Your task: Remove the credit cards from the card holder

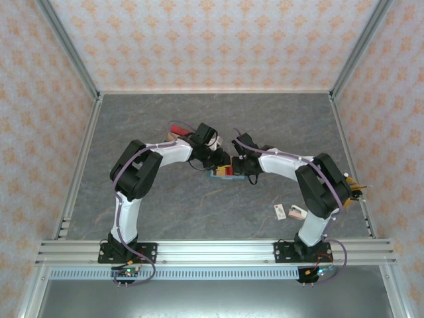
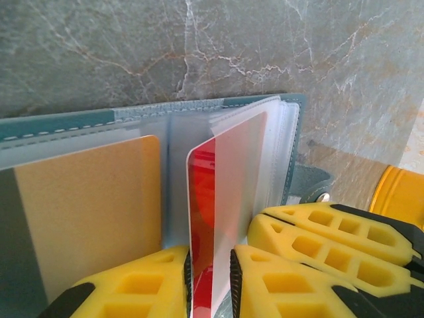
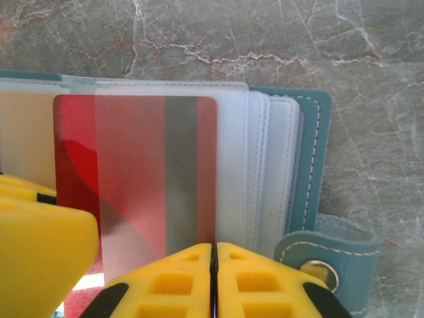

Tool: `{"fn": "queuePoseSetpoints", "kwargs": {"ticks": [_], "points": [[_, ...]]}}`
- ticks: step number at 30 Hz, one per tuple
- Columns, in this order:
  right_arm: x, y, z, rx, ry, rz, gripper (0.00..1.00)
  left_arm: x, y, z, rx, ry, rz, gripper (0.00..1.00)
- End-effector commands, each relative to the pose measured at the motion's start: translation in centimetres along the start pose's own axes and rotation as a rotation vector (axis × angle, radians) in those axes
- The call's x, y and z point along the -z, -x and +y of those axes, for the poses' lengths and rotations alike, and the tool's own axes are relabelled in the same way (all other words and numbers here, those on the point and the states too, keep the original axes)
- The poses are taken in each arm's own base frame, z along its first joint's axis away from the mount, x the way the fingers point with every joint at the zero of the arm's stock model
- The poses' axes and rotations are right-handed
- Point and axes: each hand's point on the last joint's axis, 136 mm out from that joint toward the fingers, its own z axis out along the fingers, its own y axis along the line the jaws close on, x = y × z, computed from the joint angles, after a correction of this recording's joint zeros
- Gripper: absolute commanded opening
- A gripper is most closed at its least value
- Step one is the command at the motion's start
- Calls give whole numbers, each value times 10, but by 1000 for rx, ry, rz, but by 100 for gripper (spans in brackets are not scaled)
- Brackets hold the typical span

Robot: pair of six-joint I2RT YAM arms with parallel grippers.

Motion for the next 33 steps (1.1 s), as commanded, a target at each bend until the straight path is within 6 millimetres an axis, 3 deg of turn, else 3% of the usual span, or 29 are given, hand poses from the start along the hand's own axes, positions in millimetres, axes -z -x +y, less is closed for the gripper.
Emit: {"fn": "queuePoseSetpoints", "kwargs": {"ticks": [1, 15, 26, 33], "points": [[-7, -8, -14, -15, -69, 38, 10, 1, 1, -16, -65, -67, 9, 24], [-12, -10, -20, -22, -105, 60, 10, 19, 6, -14, -65, -116, -27, 12], [-10, -9, -22, -34, -102, 53, 10, 34, 2, 6, -53, -62, -38, 0], [-3, -7, -4, -24, 9, 35, 14, 72, -8, 20, -104, 113, -79, 0]]}}
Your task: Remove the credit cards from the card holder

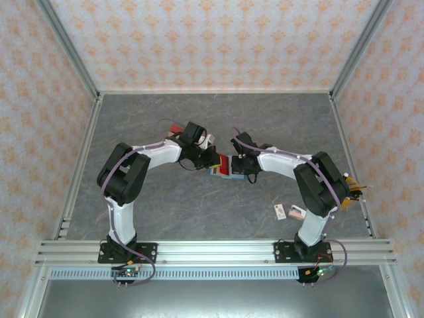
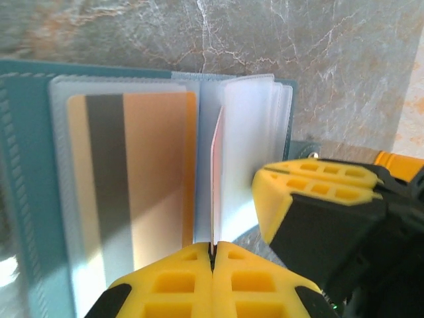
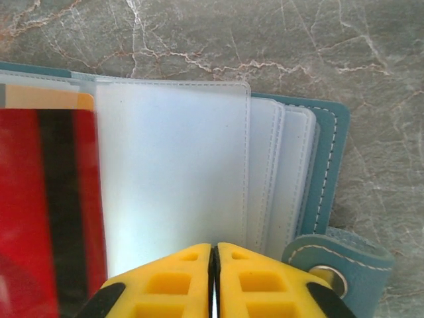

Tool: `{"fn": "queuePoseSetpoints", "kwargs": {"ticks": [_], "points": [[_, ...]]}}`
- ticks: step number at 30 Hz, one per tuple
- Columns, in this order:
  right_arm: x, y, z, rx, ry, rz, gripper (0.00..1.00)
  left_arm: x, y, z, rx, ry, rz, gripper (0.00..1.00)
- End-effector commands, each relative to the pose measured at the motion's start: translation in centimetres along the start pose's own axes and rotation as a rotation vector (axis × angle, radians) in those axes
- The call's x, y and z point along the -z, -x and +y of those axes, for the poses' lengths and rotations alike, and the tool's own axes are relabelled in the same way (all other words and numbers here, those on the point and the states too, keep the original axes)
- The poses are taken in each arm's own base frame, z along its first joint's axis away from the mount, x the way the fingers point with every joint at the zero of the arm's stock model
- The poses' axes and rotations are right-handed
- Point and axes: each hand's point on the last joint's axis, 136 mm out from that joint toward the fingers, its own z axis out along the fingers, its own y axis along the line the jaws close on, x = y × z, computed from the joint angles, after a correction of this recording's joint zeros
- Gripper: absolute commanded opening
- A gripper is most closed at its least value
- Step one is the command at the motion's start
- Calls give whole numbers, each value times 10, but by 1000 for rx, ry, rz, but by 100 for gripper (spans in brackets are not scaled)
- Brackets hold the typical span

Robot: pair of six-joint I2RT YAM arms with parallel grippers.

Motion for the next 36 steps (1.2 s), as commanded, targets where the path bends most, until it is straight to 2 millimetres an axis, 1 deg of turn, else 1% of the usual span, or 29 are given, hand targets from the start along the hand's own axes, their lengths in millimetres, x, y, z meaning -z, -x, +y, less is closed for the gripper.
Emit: {"fn": "queuePoseSetpoints", "kwargs": {"ticks": [1, 5, 8, 11, 14, 16, 19, 21, 25, 27, 29, 32, 36], "points": [[2, -9, -1, -8, 35, 22, 16, 34, -6, 10, -54, 130, -39, 0], [14, -5, 9, -1, 102, -15, 20, 63, -6, 10, -62, 215, -93, 0], [29, 1, 16, 5, 162, -78, 28, 88, -3, 10, -66, 290, -154, 0], [46, 6, 20, 4, 212, -156, 40, 117, 5, 14, -57, 390, -239, 0], [61, 11, 20, 7, 235, -220, 51, 146, 14, 24, 1, 511, -341, 0], [70, 15, 16, 5, 223, -260, 59, 163, 19, 31, 61, 572, -429, 0], [78, 17, 8, -4, 202, -314, 72, 173, 26, 33, 139, 567, -529, 0], [81, 17, 4, -11, 197, -338, 78, 181, 31, 37, 196, 588, -587, 0], [84, 18, 2, -24, 203, -367, 88, 192, 44, 46, 315, 641, -702, 0], [83, 17, 1, -30, 206, -373, 91, 193, 54, 50, 343, 669, -736, 0], [82, 17, 2, -29, 213, -374, 91, 191, 64, 54, 388, 680, -744, 0], [81, 16, 3, -27, 225, -375, 93, 184, 78, 60, 480, 642, -753, 0], [79, 14, 2, -27, 221, -372, 96, 175, 96, 64, 594, 580, -772, 0]]}}
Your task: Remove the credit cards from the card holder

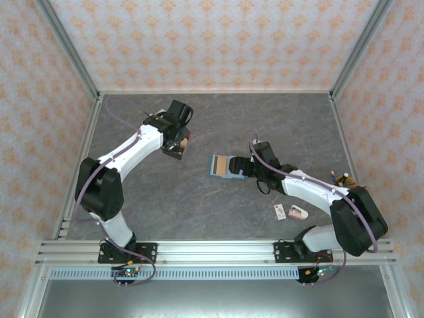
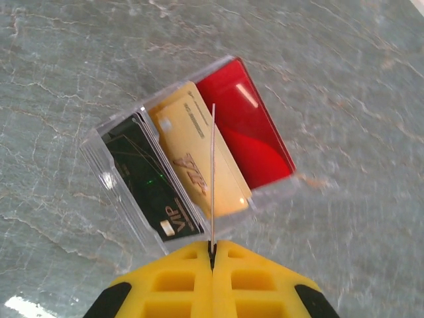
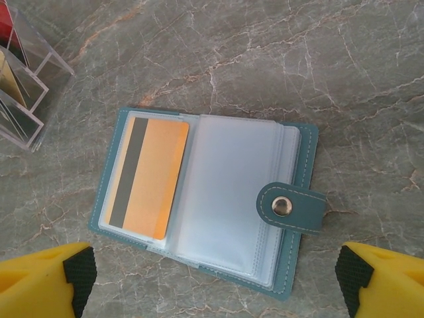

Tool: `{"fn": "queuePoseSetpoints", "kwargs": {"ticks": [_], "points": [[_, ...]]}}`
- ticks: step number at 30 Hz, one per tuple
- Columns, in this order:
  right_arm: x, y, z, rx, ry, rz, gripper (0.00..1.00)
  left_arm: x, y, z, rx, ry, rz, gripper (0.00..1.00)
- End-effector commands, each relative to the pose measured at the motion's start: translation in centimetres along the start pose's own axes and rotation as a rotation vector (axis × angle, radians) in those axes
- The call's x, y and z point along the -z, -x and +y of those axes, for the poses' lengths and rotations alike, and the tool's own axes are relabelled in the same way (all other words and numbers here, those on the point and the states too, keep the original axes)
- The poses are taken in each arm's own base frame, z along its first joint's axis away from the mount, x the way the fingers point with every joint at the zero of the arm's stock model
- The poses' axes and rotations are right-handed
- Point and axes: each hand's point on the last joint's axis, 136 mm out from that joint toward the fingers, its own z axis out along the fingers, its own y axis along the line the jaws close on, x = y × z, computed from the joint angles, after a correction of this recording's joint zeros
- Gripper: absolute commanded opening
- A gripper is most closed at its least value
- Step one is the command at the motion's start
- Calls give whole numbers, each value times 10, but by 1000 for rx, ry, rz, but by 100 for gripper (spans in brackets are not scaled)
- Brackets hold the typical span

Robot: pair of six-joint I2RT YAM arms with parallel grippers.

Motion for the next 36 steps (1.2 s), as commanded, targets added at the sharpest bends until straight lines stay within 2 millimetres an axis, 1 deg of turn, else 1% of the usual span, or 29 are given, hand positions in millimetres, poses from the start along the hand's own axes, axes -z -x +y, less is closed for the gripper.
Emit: {"fn": "queuePoseSetpoints", "kwargs": {"ticks": [1, 6, 8, 12, 17, 19, 20, 29, 32, 36], "points": [[3, 11, -1, -8, 0, -57, 96, -5, 15, -9, 149, -1, -25, 0], [2, 8, -3, -12, -6, -54, 97, -14, 16, -27, 213, -23, 4, 0], [2, 8, -3, -15, -8, -51, 97, -16, 17, -30, 231, -27, 8, 0], [-1, 6, -5, -17, -14, -43, 97, -20, 18, -31, 265, -18, 0, 0], [-4, 4, -4, -18, -14, -27, 97, -37, 13, -35, 341, -50, 68, 0], [-6, 4, -2, -18, -8, -14, 96, -36, 14, -37, 357, -59, 80, 0], [-6, 3, -1, -17, -6, -10, 96, -47, 8, -34, 355, -34, 90, 0], [-11, 0, -2, -17, -12, 14, 95, -55, 9, -19, 395, 8, 75, 0], [-11, 0, -2, -18, -12, 16, 95, -58, 8, -17, 399, 14, 81, 0], [-12, 0, -1, -17, -12, 20, 95, -56, 9, -17, 410, 7, 79, 0]]}}
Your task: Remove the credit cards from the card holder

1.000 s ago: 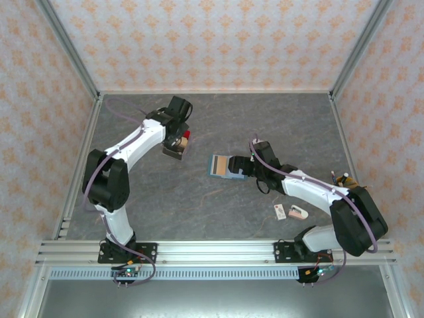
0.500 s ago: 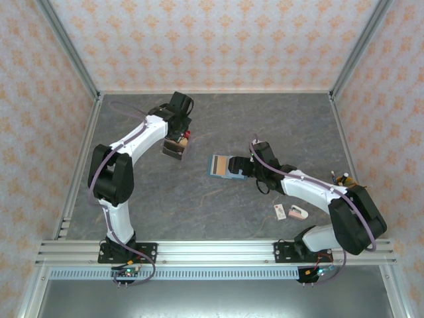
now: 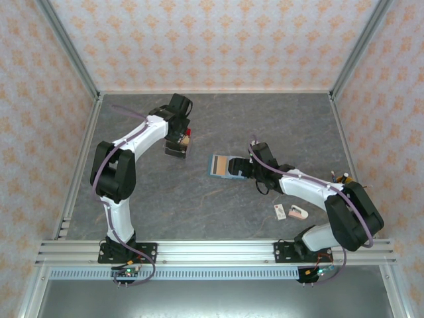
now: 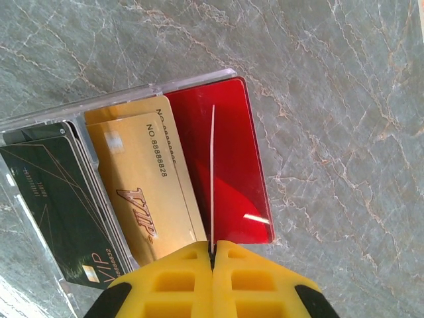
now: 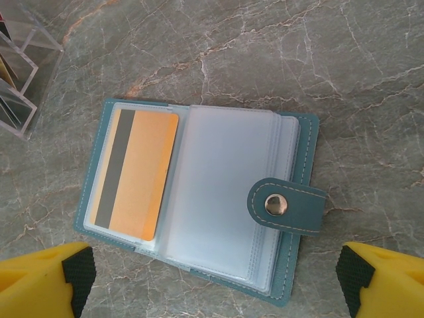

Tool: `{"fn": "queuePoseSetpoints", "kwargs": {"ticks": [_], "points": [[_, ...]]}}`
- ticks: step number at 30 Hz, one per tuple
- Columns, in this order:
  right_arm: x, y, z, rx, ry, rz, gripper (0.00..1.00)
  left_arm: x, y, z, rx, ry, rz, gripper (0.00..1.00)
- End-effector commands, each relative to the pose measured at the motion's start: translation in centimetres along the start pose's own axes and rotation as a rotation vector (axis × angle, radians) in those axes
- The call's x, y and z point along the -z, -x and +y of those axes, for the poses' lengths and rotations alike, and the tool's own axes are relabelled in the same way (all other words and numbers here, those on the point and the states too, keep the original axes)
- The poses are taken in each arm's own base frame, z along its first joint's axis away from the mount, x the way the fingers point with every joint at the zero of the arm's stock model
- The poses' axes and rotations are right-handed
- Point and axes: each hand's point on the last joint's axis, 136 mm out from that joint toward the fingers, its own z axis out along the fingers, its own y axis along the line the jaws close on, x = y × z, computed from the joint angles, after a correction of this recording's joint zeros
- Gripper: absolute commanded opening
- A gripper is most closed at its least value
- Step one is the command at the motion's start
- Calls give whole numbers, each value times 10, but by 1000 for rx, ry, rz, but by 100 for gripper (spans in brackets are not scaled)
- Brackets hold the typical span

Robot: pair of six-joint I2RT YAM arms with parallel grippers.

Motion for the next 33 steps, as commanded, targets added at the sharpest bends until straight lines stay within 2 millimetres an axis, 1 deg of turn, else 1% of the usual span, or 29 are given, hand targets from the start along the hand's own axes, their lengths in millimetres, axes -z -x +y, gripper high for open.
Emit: {"fn": "queuePoseSetpoints", "kwargs": {"ticks": [1, 7, 12, 15, 21, 23, 28, 33], "points": [[-1, 8, 3, -10, 1, -8, 95, -1, 6, 5, 38, 9, -15, 0], [-2, 7, 4, -11, 2, -3, 95, 1, 9, 4, 70, -3, -31, 0], [-1, 7, 4, -10, 2, -2, 94, -3, 7, -1, 85, -15, -16, 5], [-1, 8, 4, -10, 2, -3, 95, -5, 8, -6, 87, -26, -10, 10], [-1, 8, 5, -8, 6, -1, 94, -2, 10, -15, 63, -46, -6, 24], [-2, 7, 5, -8, 5, 1, 95, -1, 11, -18, 51, -52, -7, 26], [-3, 7, 4, -8, 4, 5, 94, 3, 13, -28, -3, -74, 0, 27], [-3, 6, 6, 1, 10, 11, 94, 19, 8, -39, -121, -127, 34, 27]]}}
